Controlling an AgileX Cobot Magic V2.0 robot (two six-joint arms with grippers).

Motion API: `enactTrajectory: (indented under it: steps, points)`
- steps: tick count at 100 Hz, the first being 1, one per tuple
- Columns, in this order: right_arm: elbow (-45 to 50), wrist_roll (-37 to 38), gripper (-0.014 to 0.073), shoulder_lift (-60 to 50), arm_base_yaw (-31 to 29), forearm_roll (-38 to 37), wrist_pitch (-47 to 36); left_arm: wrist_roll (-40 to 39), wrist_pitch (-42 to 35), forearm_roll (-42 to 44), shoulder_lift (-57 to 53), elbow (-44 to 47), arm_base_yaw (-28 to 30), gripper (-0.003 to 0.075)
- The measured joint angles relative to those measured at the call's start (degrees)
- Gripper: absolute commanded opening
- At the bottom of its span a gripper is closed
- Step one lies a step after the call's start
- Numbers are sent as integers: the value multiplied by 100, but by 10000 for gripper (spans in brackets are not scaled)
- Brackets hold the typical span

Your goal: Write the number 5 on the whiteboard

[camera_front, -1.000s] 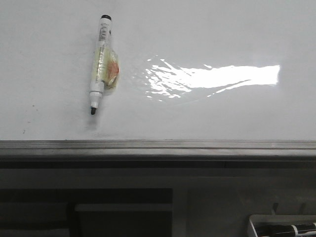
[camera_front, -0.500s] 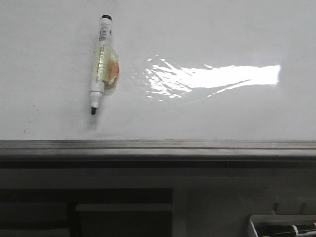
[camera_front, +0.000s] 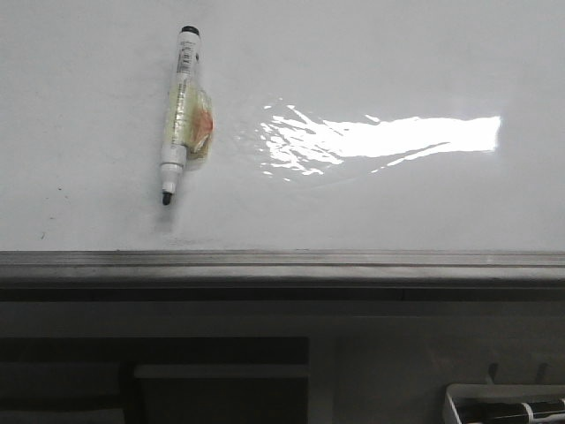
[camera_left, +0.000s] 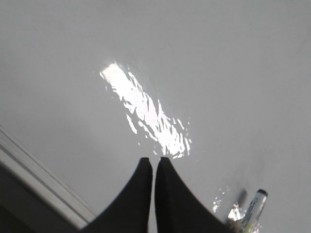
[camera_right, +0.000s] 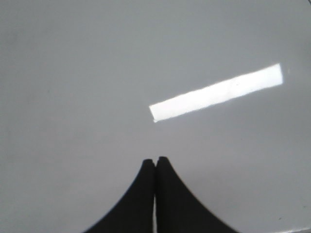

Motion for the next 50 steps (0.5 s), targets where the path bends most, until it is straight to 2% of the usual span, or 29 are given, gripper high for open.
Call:
enactTrajectory:
  steps: [12,23,36,50]
  points:
    - [0,99,-61,0,0,628,-13,114,59,-219,0,0,0,-20]
    - [-238,132,-61,0,0,802,212,931,488,-92,0,-259,0,-20]
    - [-876,75,-61,0,0,841,951,2100,807,664,62,-1135,0,-20]
    - [-1497,-445,-61,129,0,844,1844,2459,1516,1616,883,-2084,0,-9]
